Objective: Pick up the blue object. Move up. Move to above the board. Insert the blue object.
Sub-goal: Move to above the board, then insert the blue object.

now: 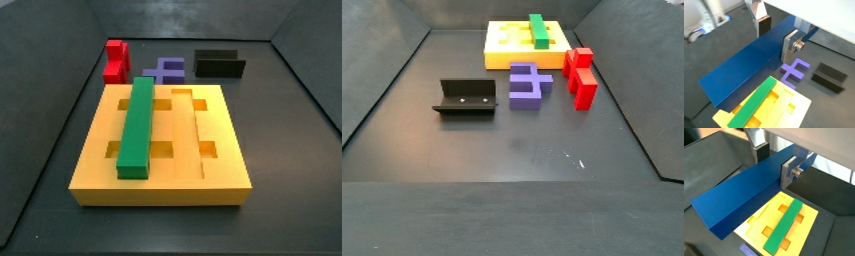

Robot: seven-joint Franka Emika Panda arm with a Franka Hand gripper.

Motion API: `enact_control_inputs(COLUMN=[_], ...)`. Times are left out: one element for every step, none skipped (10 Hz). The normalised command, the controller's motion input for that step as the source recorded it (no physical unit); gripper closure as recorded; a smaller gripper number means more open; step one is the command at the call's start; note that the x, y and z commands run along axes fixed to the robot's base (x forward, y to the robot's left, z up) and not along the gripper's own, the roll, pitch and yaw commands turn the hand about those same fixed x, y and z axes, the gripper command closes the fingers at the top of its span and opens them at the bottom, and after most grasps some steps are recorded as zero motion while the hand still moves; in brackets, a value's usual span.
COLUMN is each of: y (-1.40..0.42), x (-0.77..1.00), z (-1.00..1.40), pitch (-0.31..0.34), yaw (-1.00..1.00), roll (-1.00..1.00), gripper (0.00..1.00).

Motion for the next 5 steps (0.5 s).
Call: enact_control_inputs(y=[-0.04, -0.04, -0.02, -0.04, -0.08], x=[0.08, 0.08, 0.05, 0.10, 0.15], z=[0.03, 0.03, -0.75, -0.73, -0.79], pitch=[0.191, 0.150, -0.066, -0.089, -0.087], yaw=[0.49, 0.25, 0.23, 0.23, 0.23], roll=[0.11, 0.11, -0.17, -0.17, -0.14], gripper=[1.00, 1.00, 1.00, 1.00, 1.00])
